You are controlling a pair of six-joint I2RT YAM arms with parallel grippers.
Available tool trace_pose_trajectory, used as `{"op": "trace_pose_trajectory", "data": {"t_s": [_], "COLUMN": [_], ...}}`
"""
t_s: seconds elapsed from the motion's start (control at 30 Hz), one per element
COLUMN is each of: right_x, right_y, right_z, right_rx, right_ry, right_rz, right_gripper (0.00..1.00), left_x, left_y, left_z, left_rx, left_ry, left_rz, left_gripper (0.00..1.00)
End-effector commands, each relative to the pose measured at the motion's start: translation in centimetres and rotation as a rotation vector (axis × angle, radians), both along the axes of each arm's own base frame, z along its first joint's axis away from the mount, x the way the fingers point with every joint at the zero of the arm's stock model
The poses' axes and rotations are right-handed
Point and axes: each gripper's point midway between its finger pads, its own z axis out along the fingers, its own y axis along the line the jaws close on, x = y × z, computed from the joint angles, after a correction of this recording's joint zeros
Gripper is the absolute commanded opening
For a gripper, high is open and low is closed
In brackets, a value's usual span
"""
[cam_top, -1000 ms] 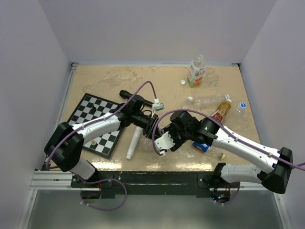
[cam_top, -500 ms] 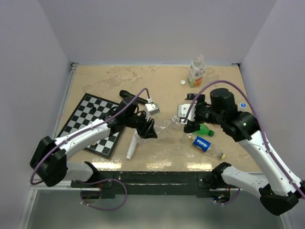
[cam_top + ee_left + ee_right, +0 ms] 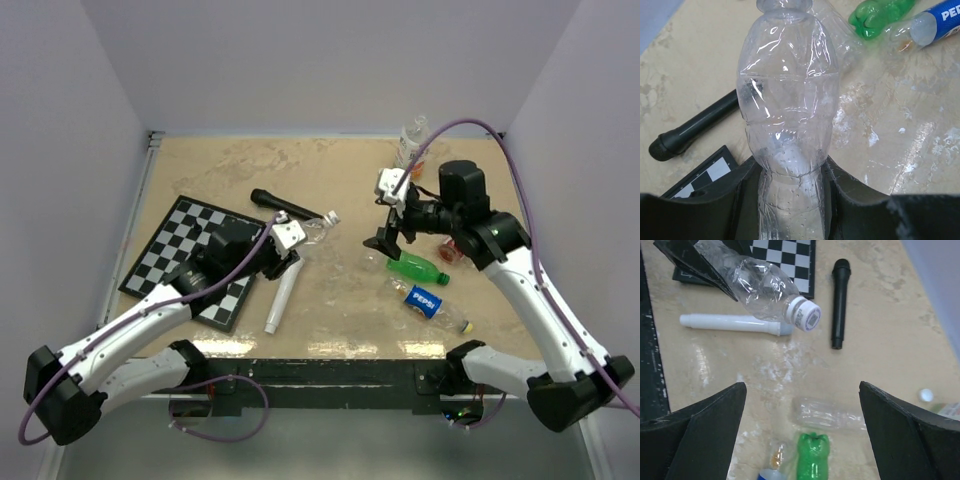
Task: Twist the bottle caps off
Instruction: Unscrew the bottle cap from the plastic bottle.
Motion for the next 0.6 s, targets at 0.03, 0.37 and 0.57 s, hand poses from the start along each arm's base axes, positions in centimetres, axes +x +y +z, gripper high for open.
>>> {"op": "trace_pose_trajectory", "data": {"t_s": [0.03,0.37,0.57], "right_x": [-0.7,-0.9,-1.2], "right_y": [2.9,4.1,4.1], "right_z": [2.0,1.2,1.1], "right_rx": [0.112,0.114,0.132], "right_ry": [0.165,0.234,0.230], "right_rz": [0.111,0.207,0.218], "right_gripper": [0.98,0.98,0.98], "left_x": [-0.3,-0.3,-0.4], "left_y": [1.2,1.5,1.3], "left_z": [2.3,1.6,1.5], "left_rx": [-0.096,-0.087,-0.086], "left_ry": [-0.163,-0.161,-0.150], "left_rz": [0.030,0.038,0.032], "left_gripper": [0.00,0.00,0.00]}}
